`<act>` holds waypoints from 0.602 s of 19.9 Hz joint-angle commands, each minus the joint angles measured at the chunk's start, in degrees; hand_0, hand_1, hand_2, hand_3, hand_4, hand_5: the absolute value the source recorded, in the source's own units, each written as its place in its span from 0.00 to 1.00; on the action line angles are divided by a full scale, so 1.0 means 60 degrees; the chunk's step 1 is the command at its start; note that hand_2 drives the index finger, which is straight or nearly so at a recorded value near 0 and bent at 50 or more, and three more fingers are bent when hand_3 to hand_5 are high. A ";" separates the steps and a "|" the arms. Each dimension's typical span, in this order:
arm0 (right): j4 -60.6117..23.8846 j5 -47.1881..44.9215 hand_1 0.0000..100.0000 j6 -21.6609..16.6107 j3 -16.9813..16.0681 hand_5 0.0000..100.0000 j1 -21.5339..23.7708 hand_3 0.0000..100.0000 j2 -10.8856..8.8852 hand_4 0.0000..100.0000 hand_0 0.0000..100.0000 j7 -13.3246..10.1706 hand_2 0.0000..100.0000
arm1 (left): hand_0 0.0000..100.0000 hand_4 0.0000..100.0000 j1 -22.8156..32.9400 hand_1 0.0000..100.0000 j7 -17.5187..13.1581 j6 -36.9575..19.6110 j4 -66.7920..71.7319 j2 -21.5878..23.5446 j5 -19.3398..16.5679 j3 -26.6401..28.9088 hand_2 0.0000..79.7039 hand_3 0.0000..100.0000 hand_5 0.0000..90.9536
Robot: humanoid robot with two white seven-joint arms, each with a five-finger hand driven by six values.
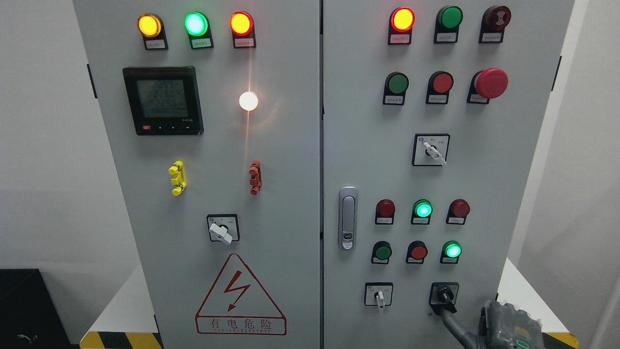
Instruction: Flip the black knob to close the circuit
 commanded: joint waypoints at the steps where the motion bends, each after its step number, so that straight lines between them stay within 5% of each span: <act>1: 0.0004 -0.0030 0.00 0.0015 -0.0312 0.97 -0.0158 1.00 -0.0029 0.92 0.00 0.0048 0.90 | 0.12 0.00 0.0205 0.56 -0.0003 -0.0007 -0.0220 0.0000 0.0000 0.0000 0.00 0.00 0.00; 12: 0.0004 -0.0074 0.00 0.0015 -0.0327 0.97 -0.0217 1.00 -0.0073 0.92 0.00 0.0077 0.90 | 0.12 0.00 0.0205 0.56 -0.0003 -0.0007 -0.0220 0.0000 0.0000 0.0000 0.00 0.00 0.00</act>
